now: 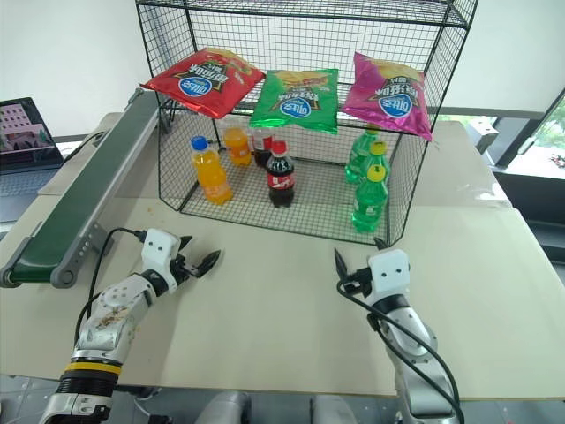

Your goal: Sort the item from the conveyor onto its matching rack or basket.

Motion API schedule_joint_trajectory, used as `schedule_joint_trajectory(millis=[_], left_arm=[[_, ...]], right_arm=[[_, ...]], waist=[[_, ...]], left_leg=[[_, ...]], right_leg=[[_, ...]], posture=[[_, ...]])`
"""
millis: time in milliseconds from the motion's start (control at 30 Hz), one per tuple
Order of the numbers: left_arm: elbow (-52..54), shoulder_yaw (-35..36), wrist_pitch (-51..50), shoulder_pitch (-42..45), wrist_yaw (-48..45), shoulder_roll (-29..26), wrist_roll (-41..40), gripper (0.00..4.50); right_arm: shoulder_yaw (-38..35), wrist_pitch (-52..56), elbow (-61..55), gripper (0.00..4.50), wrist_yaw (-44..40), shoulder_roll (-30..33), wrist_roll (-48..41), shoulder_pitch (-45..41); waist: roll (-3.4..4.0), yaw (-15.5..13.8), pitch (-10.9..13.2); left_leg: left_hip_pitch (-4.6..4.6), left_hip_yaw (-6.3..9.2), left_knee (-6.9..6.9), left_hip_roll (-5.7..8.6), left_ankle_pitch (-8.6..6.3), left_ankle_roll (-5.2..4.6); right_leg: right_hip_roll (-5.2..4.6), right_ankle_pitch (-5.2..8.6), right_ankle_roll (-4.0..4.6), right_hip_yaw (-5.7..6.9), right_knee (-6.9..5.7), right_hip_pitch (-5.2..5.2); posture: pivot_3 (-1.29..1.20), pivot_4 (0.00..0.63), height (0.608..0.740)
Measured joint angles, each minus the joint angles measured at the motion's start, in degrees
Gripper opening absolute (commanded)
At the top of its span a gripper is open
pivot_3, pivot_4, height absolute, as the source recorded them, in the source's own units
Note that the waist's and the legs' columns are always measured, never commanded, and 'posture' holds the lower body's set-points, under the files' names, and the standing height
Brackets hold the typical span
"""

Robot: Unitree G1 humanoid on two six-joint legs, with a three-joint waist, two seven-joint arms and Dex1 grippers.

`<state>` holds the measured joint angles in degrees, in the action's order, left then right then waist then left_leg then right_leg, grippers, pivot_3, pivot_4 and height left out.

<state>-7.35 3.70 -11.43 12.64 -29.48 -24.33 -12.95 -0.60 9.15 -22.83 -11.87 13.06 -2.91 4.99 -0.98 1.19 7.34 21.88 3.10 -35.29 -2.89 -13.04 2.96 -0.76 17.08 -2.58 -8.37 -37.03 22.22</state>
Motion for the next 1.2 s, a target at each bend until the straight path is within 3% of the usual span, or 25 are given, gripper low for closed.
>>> schedule_joint_trajectory(millis=[1200], left_arm=[[0.8, 1.7, 1.1, -1.4, -0.7, 0.4, 1.1, 4.43]], right_arm=[[0.0, 0.0, -0.7, 4.5, -0.5, 0.0, -0.1, -1.4]], waist=[[0.0, -0.1, 0.0]], left_leg=[[-0.02, 0.0, -0.02, 0.0, 0.01, -0.01]], right_leg=[[0.0, 0.0, 0.0, 0.0, -0.06, -0.01]], posture=[[0.0, 0.15, 0.74]])
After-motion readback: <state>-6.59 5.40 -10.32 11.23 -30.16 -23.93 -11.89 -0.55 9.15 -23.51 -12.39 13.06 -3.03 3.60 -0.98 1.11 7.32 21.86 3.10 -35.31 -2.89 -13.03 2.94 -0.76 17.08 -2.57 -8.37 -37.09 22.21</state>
